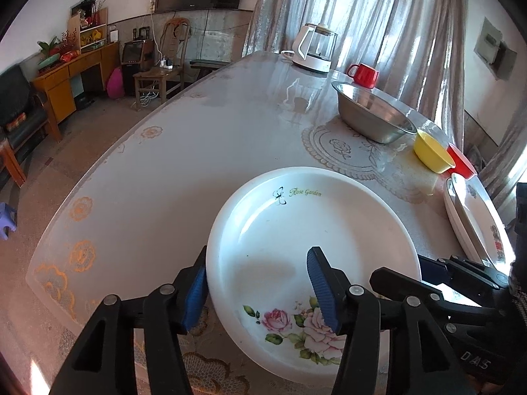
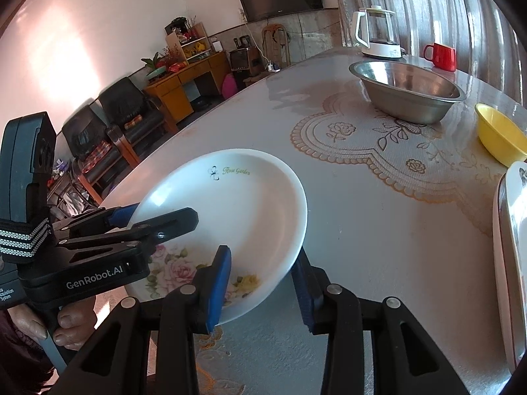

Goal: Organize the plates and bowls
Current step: 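Grasp the Rose Garden plate rim with the left gripper and lift it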

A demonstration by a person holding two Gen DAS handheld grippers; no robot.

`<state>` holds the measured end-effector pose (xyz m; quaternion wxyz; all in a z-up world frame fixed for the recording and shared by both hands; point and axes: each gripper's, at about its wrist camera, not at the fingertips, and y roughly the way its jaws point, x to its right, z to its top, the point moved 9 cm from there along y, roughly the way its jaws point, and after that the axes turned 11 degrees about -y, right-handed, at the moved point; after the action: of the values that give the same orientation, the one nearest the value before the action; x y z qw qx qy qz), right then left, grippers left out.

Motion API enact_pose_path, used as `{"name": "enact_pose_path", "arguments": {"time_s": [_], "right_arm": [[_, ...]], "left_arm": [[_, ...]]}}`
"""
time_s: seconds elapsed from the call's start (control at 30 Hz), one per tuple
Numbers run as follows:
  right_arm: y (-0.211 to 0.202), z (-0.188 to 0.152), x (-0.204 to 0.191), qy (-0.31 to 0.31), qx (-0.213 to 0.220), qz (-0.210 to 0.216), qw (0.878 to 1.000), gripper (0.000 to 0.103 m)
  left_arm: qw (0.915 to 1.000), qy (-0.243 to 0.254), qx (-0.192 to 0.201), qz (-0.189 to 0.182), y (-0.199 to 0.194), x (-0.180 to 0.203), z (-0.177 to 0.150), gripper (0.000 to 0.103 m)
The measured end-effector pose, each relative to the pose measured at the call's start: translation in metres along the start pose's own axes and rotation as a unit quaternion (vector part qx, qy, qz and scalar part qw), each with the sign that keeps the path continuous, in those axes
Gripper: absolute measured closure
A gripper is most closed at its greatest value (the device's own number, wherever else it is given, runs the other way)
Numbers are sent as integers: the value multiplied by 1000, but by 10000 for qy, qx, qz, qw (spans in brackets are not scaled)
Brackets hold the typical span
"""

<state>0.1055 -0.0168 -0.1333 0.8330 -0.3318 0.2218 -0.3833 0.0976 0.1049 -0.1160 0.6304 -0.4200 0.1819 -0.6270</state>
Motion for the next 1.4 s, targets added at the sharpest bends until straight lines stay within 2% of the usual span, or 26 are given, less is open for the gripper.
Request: {"name": "enact_pose_path", "arguments": {"time_s": [0.23,0.63,0.77,0.97,1.1,1.2,1.4], "right_arm": [[-1,1,3,271,-21,157,9995,64],[-10,-6,11,592,38,333,9977,64],[-12,-6,14,578,45,163,9982,64],[-10,-4,10,321,67,-79,9994,63],[-10,-4,9,307,96,-124,9994,60],[-10,-3,14,533,98,91,9985,60],[-16,-8,13,720,99,234,9971,60]], "left_arm": [[10000,-65,-6,-4,-3,2,1,47],[9996,43,137,-248,-13,19,2,48],[9998,6,-74,-178,1,16,-5,48],[9997,217,117,23,5,19,-3,46],[9996,5,38,-290,-1,17,-2,46],[9992,66,175,-347,-10,21,1,46],[9981,164,337,-498,-25,34,7,46]]}}
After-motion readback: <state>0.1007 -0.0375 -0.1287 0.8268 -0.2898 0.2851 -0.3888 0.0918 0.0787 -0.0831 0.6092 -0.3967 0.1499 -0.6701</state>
